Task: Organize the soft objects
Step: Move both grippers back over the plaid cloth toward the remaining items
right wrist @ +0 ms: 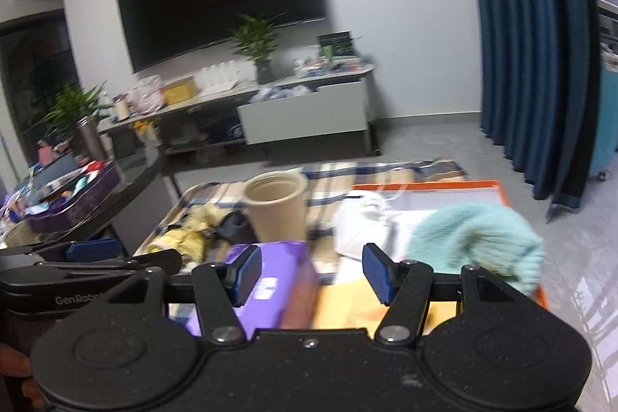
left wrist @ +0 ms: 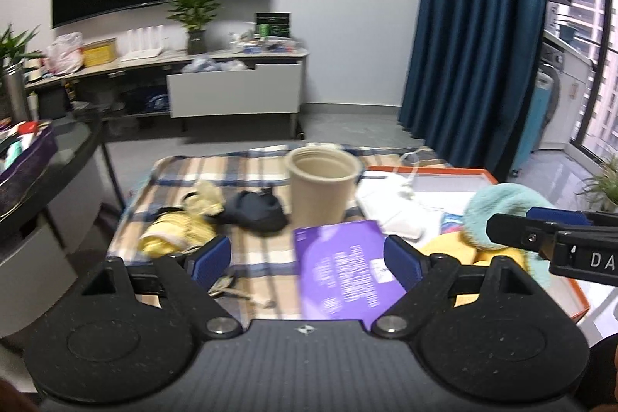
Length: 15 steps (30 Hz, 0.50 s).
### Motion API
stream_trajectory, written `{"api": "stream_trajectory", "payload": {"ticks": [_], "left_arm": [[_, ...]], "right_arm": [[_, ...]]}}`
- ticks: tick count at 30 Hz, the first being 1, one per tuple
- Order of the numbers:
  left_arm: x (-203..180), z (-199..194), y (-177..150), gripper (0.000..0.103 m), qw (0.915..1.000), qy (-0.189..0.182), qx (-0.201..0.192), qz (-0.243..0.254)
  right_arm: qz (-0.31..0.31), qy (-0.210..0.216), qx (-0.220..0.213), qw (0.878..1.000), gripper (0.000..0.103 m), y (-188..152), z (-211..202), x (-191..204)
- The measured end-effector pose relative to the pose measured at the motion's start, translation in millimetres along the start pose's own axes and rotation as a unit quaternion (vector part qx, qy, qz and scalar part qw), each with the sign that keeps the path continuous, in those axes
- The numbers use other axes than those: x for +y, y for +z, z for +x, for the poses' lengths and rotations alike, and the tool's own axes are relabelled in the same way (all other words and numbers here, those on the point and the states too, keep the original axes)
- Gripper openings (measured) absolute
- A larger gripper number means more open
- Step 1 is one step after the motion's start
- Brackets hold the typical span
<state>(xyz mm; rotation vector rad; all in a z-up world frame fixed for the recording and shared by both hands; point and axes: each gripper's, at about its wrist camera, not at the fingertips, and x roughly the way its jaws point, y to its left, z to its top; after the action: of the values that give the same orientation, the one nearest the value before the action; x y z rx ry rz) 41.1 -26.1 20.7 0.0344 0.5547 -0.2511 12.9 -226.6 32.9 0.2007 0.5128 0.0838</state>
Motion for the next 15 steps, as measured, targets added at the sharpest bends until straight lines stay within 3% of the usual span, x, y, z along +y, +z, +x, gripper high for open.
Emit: {"api": "stream_trajectory", "payload": {"ticks": [15], "left_arm": [[60,-15,-11,0.089,0.9974,0.056,0.002,-0.044]], "right_arm": [[-0.044,0.051,0.023,0.997,0.071,-2,30,61]]}}
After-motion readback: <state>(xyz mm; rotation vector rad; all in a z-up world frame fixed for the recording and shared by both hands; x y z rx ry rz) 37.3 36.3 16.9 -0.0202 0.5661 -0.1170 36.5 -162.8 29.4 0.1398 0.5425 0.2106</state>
